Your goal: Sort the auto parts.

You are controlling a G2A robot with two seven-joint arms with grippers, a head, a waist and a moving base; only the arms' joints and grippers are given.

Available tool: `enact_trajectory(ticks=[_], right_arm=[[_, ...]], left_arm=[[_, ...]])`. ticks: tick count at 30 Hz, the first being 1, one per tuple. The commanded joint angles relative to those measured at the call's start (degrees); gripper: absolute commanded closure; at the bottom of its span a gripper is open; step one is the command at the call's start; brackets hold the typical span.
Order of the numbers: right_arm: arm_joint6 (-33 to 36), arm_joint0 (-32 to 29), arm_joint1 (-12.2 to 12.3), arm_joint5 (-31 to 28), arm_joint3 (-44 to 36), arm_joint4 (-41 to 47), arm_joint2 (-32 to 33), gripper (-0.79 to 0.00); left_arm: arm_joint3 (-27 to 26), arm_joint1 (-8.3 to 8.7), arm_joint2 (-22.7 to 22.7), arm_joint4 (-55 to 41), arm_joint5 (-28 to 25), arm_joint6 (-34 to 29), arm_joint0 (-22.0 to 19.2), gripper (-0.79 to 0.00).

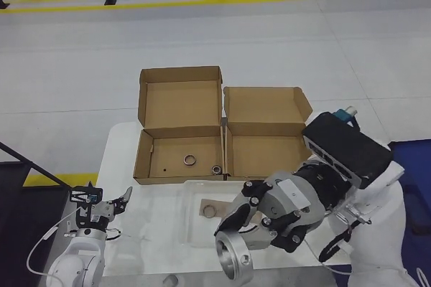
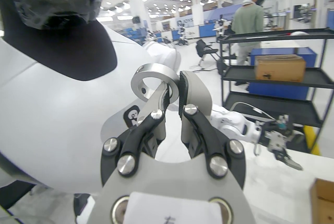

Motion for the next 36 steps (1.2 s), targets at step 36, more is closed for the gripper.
enact_trajectory(ticks=[36], right_arm=[[-3.98, -3.98, -3.02, 43.50, 14.86, 70.72, -26.16, 0.000]], left_arm=[[0.00, 0.00, 0.00, 0.00, 0.00, 0.00, 0.00, -0.785]])
